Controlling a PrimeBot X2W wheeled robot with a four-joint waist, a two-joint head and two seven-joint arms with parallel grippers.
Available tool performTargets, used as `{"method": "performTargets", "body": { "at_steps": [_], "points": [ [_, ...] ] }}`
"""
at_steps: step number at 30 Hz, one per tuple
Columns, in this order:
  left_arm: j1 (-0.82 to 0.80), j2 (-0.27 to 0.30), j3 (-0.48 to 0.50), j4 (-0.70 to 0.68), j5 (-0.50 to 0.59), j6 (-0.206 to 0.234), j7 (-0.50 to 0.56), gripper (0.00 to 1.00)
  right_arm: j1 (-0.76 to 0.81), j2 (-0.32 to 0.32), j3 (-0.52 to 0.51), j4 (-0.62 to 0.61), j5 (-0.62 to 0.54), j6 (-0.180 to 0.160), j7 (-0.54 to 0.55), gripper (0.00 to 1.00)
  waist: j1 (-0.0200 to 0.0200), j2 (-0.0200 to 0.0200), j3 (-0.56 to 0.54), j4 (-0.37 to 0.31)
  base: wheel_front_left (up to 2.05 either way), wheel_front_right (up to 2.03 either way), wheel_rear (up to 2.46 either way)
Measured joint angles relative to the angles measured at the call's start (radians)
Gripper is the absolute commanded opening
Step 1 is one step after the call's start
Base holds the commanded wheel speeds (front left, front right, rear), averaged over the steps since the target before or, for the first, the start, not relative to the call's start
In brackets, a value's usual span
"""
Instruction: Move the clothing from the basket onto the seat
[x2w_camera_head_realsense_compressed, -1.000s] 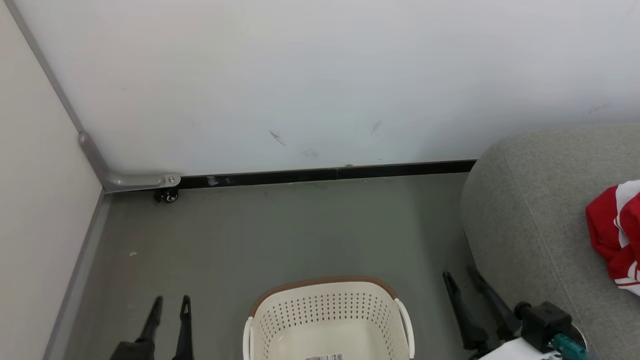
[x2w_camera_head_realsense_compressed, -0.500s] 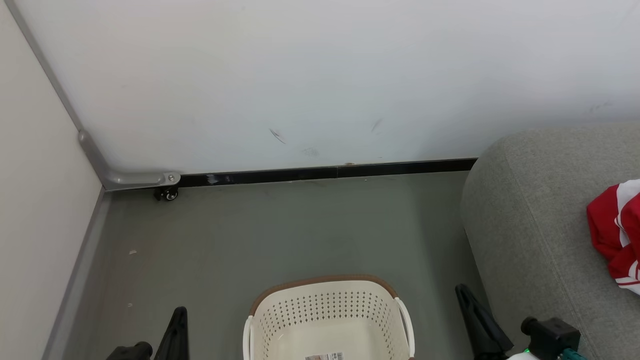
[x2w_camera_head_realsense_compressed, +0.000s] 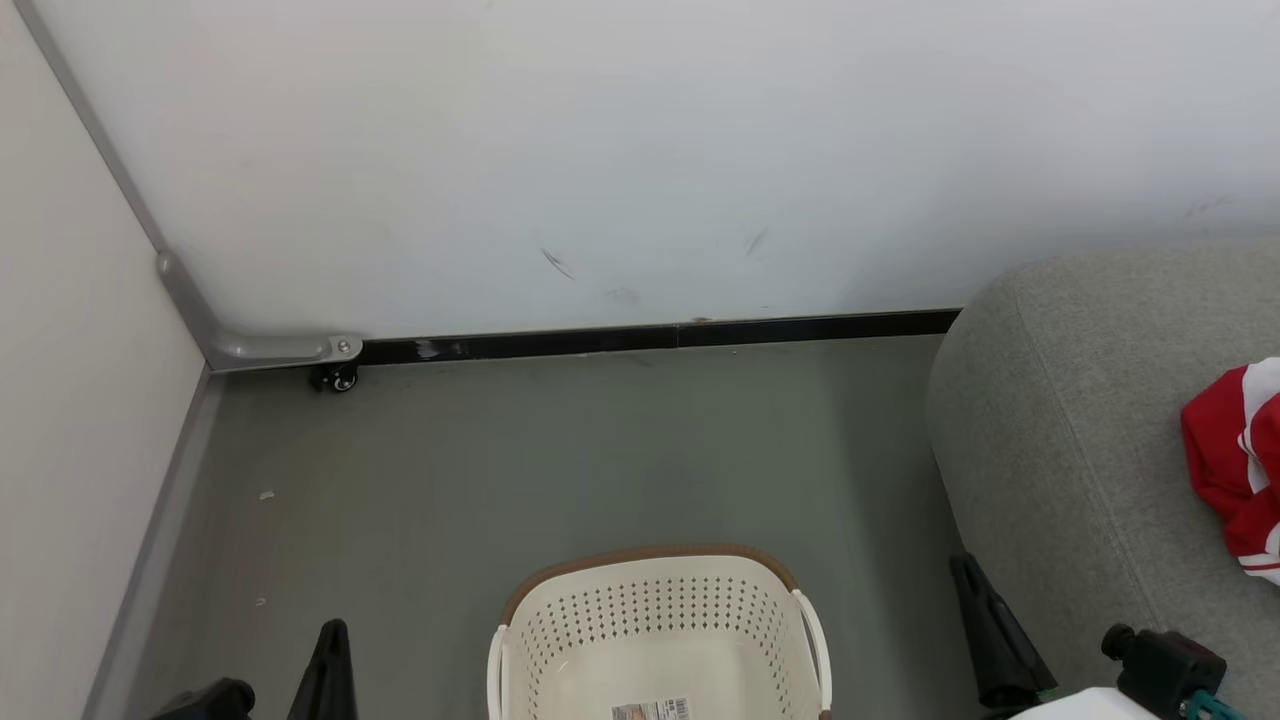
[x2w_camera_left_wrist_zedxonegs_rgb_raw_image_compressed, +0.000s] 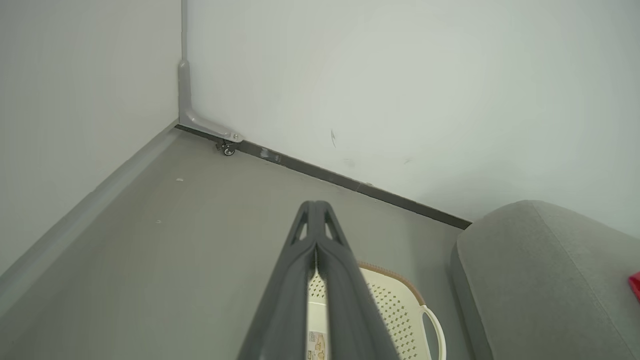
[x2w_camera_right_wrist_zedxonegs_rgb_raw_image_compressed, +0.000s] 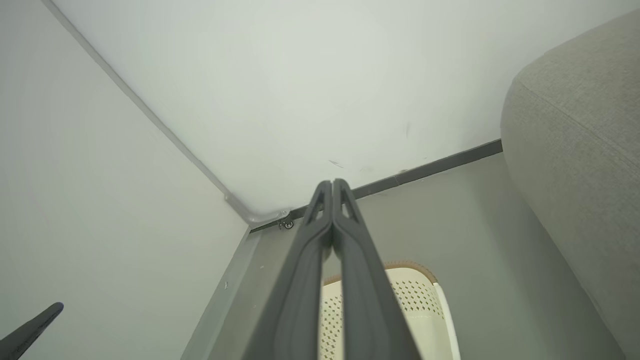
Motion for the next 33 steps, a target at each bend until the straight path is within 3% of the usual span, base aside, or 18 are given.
{"method": "performTargets", "body": {
  "at_steps": [12, 18, 23, 33],
  "points": [
    [-0.002, -0.015, 0.044, -0.002, -0.163, -0.049, 0.041, 0.00, -0.005, -0.015, -0.023, -0.003, 0.189, 0.000, 0.032, 0.00, 0.0106, 0.0000, -0.004, 0.003, 0.00, 0.00, 0.00],
    [-0.005, -0.025, 0.065, -0.001, -0.247, -0.073, 0.062, 0.00, -0.011, -0.020, -0.031, -0.003, 0.285, 0.000, 0.043, 0.00, 0.0123, 0.0000, -0.005, 0.004, 0.00, 0.00, 0.00],
    [-0.013, -0.030, 0.085, 0.000, -0.314, -0.097, 0.082, 0.00, -0.029, -0.024, -0.036, -0.003, 0.361, 0.000, 0.055, 0.00, 0.0117, 0.0000, -0.004, 0.005, 0.00, 0.00, 0.00],
    [-0.030, -0.043, 0.119, 0.011, -0.448, -0.139, 0.111, 0.00, -0.046, -0.037, -0.053, 0.000, 0.518, 0.000, 0.075, 0.00, 0.0033, 0.0000, 0.006, 0.007, 0.00, 0.00, 0.00]
  ]
}}
